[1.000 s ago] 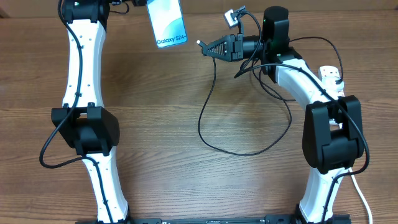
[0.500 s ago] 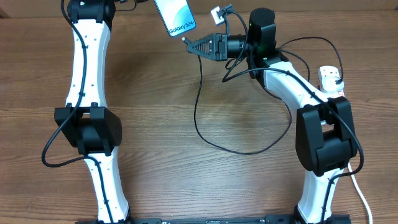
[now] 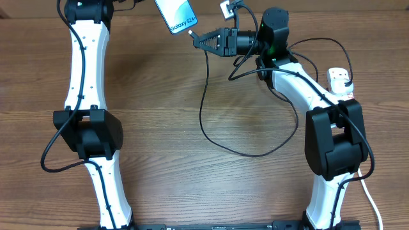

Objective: Plug charger to phone and switch on socket

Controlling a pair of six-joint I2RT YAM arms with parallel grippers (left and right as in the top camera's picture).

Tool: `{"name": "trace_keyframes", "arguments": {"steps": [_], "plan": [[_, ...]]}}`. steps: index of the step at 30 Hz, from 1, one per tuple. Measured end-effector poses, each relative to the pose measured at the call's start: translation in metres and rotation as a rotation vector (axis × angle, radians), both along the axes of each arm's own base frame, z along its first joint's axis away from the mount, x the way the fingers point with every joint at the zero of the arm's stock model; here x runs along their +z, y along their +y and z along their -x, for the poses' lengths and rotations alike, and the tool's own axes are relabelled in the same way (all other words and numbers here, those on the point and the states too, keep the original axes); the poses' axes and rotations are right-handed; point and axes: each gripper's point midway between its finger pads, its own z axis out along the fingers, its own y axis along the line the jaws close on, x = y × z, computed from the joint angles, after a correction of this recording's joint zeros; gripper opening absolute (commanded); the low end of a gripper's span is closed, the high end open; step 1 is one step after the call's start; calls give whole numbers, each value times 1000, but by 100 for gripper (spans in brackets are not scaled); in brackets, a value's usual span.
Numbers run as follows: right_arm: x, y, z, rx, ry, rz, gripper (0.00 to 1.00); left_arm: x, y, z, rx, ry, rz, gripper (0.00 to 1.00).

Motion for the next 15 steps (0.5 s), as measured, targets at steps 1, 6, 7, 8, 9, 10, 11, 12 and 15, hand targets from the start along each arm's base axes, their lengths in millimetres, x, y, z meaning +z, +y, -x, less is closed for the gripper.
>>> {"name": "trace_keyframes", "arguments": {"steps": [1, 6, 7, 8, 9, 10, 11, 12, 15], "plan": [[3, 0, 0, 1, -3, -8, 4, 0, 1, -1, 5, 8, 3, 4], [15, -2, 3, 11, 36, -37, 4, -1, 2, -3, 27, 55, 26, 5], [16, -2, 3, 12, 52, -41, 4, -1, 2, -3, 32, 65, 31, 4], [17, -2, 2, 11, 68, -44, 4, -1, 3, -4, 38, 72, 34, 5], [18, -2, 2, 10, 89, -47, 4, 0, 4, -5, 44, 77, 40, 5], [18, -2, 2, 9, 106, -49, 4, 0, 4, -7, 53, 79, 44, 4], [18, -2, 1, 6, 128, -50, 4, 2, 5, -8, 56, 78, 50, 4], [19, -2, 0, 2, 158, -53, 4, 4, 5, -9, 62, 75, 57, 4], [21, -3, -4, -18, 237, -70, 4, 10, 10, -13, 83, 62, 75, 5]]}}
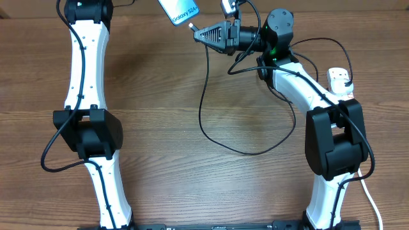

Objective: Plug charger to phone and switch on socket

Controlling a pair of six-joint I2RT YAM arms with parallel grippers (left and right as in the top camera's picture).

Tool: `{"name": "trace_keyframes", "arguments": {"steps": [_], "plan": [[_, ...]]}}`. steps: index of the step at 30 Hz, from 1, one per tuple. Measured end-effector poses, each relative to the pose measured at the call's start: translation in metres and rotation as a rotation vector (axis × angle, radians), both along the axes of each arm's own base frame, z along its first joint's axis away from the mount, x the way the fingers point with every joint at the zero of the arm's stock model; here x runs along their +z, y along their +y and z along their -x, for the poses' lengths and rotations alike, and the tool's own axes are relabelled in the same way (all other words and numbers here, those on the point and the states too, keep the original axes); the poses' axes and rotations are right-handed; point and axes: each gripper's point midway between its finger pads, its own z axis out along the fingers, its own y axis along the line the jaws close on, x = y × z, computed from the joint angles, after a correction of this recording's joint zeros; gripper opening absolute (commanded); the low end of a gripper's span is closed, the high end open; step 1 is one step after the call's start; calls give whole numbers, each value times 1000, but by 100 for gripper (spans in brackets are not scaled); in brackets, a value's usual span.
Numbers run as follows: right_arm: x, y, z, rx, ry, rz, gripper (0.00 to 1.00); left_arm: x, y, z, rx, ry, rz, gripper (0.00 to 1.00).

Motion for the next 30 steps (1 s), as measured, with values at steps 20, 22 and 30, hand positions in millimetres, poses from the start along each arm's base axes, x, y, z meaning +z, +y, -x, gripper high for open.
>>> {"name": "trace_keyframes", "arguments": {"steps": [20, 22, 30], "plan": [[18, -3, -10, -54, 141, -75, 4, -4, 6, -9, 67, 77, 40, 4], [16, -3, -13, -70, 165, -75, 4, -4, 7, -10, 72, 82, 44, 4], [32, -6, -12, -85, 70, -118, 4, -4, 7, -11, 80, 97, 54, 4]]}}
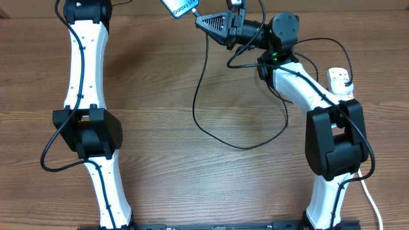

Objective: Plug charger to phone and switch on socket

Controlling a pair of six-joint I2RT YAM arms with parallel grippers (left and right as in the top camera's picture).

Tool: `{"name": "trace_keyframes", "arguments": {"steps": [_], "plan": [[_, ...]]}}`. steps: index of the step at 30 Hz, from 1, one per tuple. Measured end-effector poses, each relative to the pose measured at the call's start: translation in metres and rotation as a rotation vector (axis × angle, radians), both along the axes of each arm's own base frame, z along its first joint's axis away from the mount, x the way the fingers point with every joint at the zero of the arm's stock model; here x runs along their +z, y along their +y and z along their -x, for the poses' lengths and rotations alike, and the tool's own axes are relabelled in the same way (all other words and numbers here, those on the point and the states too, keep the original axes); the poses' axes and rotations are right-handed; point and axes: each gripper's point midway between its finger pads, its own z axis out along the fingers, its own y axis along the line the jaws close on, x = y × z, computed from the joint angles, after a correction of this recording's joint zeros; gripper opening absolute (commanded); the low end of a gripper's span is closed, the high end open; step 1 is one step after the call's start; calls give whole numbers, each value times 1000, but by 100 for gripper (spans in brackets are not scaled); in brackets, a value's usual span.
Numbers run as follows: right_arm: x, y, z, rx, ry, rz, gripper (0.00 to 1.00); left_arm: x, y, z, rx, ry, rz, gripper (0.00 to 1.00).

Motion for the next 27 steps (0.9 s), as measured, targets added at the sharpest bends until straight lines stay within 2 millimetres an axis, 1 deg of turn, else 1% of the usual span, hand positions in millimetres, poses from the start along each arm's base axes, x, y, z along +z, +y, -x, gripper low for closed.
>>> {"name": "trace_keyframes", "arguments": {"steps": [16, 22, 27], "plan": [[-2, 0, -1, 0, 15, 4, 4, 0, -2, 0, 3, 21, 15, 4], [-3, 0, -1, 0, 20, 5, 4, -1, -7, 1, -3, 31, 19, 4], [-4, 0, -2, -1, 26, 8, 4, -5, -9, 0, 4, 64, 28, 4]]}}
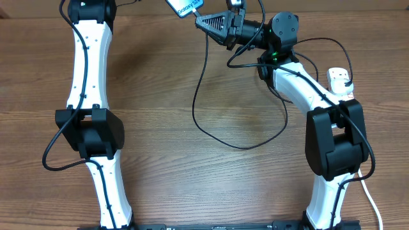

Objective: Plug charger to phone and switch on socket

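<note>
The phone (187, 6), with a light-blue screen reading "Galaxy S24", shows only as a corner at the top edge. The left arm (88, 38) reaches up past that edge, so its gripper is out of frame. My right gripper (199, 19) points left with its black fingers shut on the plug end of the black charger cable (203, 76). Its tip sits right at the phone's lower corner; whether the plug is in the port cannot be made out. The white socket (340, 79) lies at the far right.
The black cable hangs from the right gripper and loops over the wooden table (160, 160) to about mid-table. More thin black wires run around the right arm's wrist (281, 29). A white lead (370, 204) trails off the bottom right.
The phone has shifted a little to the right and further off the top edge, and the left arm has moved slightly right. The right gripper and cable stand almost as before.
At first the phone was well in view with the right gripper holding the plug just below its lower corner. Phone and gripper were then higher at each moment. Now the phone is mostly out of frame, with the plug still at its corner.
</note>
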Controlling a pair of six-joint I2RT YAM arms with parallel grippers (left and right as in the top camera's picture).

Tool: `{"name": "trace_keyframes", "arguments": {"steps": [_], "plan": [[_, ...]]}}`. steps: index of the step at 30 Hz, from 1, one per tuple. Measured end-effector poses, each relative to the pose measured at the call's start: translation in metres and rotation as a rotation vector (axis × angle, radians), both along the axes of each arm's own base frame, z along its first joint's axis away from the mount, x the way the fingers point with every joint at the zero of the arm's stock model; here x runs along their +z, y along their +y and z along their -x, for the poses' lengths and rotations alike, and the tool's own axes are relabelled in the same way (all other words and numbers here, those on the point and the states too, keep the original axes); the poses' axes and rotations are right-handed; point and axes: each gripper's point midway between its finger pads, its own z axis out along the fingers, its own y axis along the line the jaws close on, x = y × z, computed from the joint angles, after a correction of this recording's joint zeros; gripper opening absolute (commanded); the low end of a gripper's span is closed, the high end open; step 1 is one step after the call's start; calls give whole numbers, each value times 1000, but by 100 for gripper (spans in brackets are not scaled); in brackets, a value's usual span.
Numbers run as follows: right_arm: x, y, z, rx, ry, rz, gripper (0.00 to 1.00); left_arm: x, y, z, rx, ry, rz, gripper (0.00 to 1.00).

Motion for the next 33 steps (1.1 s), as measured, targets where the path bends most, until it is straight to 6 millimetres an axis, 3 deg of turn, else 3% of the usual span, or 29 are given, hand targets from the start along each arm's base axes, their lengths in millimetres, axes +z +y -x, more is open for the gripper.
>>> {"name": "trace_keyframes", "arguments": {"steps": [33], "plan": [[-2, 0, -1, -1, 4, 5, 4, -2, 1, -5, 41, 21, 7, 4]]}}
